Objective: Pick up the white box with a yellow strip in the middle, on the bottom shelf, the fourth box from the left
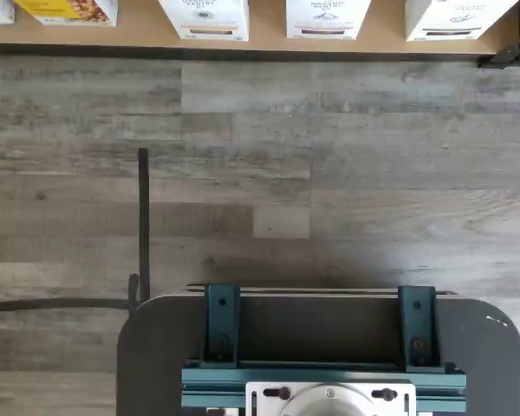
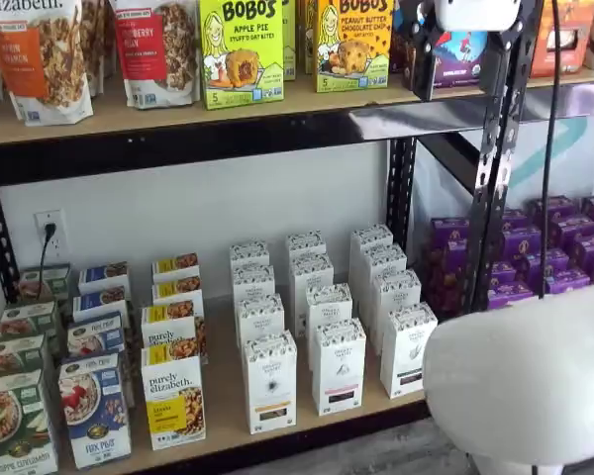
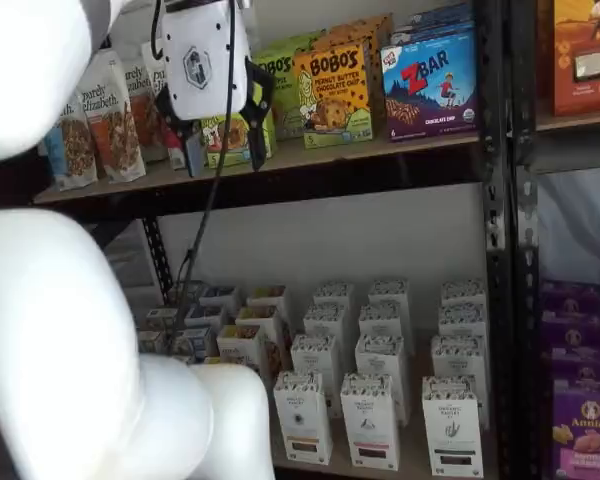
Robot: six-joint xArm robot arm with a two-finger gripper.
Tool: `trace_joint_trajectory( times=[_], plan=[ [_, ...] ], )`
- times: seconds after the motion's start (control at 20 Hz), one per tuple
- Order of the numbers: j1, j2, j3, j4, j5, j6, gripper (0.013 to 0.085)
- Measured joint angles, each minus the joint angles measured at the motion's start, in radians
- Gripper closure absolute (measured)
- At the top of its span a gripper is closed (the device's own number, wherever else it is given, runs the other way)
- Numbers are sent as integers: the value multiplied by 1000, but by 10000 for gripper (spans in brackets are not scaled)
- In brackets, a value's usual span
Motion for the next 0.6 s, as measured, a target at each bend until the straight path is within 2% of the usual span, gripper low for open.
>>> trace_joint_trajectory(
  times=[0.6],
  plan=[
    [15, 12, -4, -4, -6, 13, 130]
  ],
)
